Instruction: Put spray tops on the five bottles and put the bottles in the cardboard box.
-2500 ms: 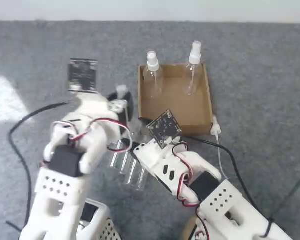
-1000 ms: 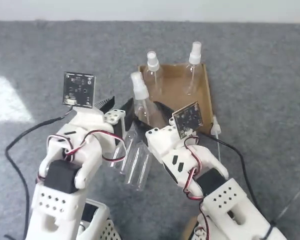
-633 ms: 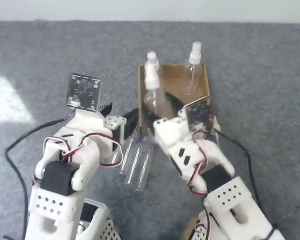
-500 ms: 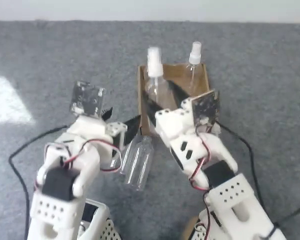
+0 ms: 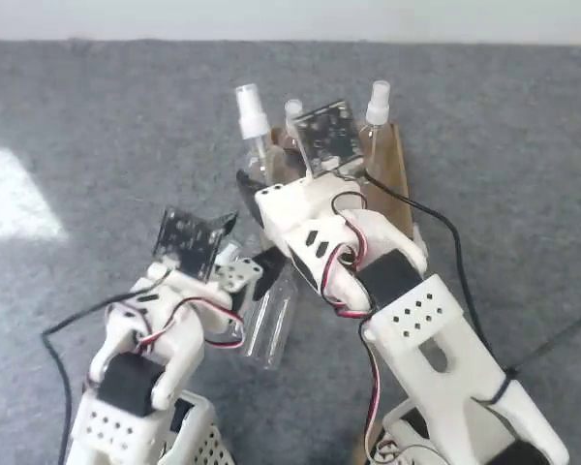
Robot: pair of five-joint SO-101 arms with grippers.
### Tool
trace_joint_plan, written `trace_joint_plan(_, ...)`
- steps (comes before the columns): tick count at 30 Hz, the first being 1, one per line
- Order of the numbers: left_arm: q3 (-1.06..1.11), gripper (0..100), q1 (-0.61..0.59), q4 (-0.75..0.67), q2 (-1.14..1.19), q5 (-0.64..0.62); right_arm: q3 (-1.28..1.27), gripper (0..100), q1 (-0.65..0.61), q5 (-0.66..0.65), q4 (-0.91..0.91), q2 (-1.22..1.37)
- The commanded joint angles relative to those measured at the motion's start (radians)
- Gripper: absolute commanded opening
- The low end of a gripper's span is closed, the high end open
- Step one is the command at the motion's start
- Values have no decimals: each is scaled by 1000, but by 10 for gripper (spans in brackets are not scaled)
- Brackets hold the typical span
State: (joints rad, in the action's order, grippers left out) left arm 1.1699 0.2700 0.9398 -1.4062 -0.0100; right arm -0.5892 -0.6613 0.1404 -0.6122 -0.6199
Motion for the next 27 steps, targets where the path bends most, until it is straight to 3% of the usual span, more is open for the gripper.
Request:
trace_joint_plan(1,1,254,-5,-84,112,12,109,6,-18,11,-116,-47)
trace_joint_plan(12,-12,254,-61,-112,146,11,89,6,-8,8,-214,-160)
trace_joint_plan(18,-10,250,-66,-103,144,12,80,6,162,-95,-84,-81)
trace_joint_plan(21,-13,243,-127,-114,144,9,81,6,225,-115,7,22)
trace_joint_plan(24,-13,166,-239,-170,150,5,81,6,240,-118,113,150)
trace_joint_plan(27,-4,16,-361,-226,153,-61,80,6,240,-114,225,277)
